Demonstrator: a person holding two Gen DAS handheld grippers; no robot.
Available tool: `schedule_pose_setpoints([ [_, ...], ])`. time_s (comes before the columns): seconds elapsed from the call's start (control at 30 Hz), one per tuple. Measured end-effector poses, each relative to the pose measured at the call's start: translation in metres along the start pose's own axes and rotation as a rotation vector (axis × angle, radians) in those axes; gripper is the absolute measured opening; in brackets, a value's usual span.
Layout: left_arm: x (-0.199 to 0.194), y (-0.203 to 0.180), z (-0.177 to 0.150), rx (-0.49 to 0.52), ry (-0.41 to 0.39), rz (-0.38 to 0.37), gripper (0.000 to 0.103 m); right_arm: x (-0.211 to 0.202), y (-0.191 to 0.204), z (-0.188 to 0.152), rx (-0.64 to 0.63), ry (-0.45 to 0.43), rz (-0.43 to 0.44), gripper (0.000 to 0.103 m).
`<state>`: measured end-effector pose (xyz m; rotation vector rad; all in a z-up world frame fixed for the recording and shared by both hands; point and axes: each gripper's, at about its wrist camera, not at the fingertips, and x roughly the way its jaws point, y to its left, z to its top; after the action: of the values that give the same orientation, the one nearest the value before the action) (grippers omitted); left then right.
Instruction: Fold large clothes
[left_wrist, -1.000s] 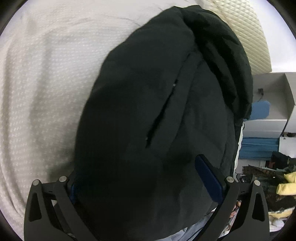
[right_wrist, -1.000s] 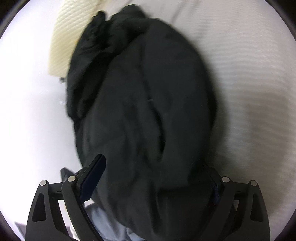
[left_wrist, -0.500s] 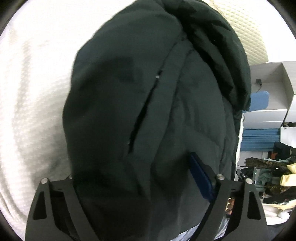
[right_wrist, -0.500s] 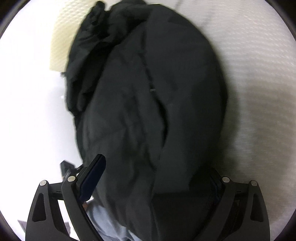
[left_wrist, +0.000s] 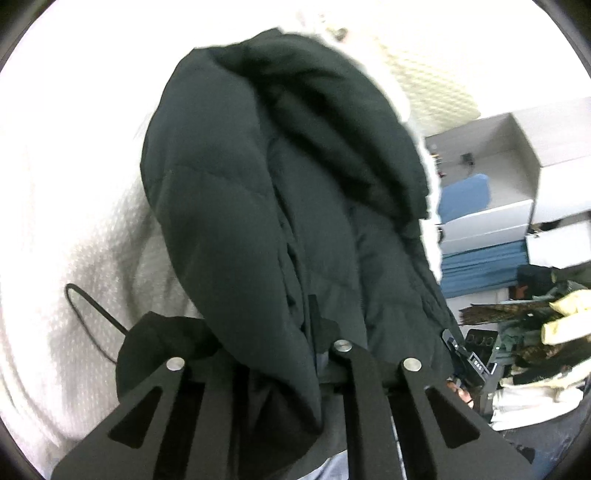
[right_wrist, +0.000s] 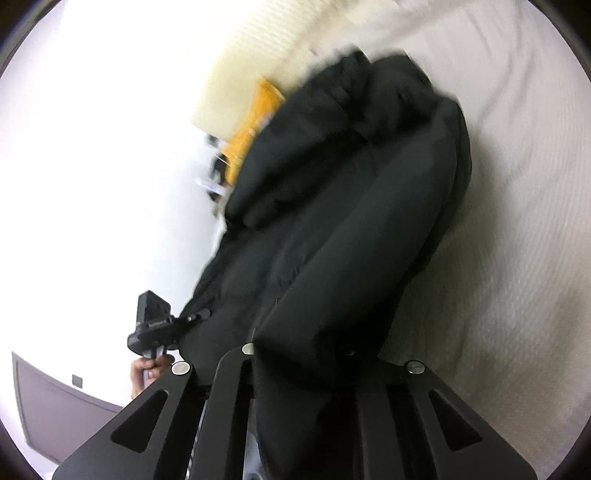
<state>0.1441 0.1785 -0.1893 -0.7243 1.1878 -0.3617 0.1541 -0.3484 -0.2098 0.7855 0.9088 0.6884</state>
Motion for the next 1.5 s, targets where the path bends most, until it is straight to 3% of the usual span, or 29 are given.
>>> schedule_pose_setpoints([
  [0.33, -0.088, -0.032, -0.036, 0.065, -0.066, -0.108, 0.009, -0.111, 0.061, -0.025, -0.098, -0.168, 0.118, 0.007],
  [0.5, -0.124, -0.042, -0.065, 0.096, -0.094, -0.135, 0.009, -0.161, 0.094, -0.064, -0.165, -0.221, 0.175, 0.007],
  [0.73, -0.157, -0.042, -0.105, 0.106, -0.097, -0.141, 0.009, -0.174, 0.128, -0.118, -0.184, -0.248, 0.211, 0.006],
  [0.83, -0.164, -0.039, -0.11, 0.101, -0.096, -0.143, 0.01, -0.176, 0.132, -0.123, -0.176, -0.254, 0.216, 0.006],
  [1.2, -0.143, -0.043, -0.053, 0.1, -0.102, -0.137, 0.014, -0.156, 0.103, -0.069, -0.083, -0.305, 0.159, 0.006],
  [1.5, -0.115, -0.051, 0.024, 0.041, -0.158, -0.079, 0.017, -0.105, 0.073, 0.024, 0.02, -0.309, 0.07, 0.006],
])
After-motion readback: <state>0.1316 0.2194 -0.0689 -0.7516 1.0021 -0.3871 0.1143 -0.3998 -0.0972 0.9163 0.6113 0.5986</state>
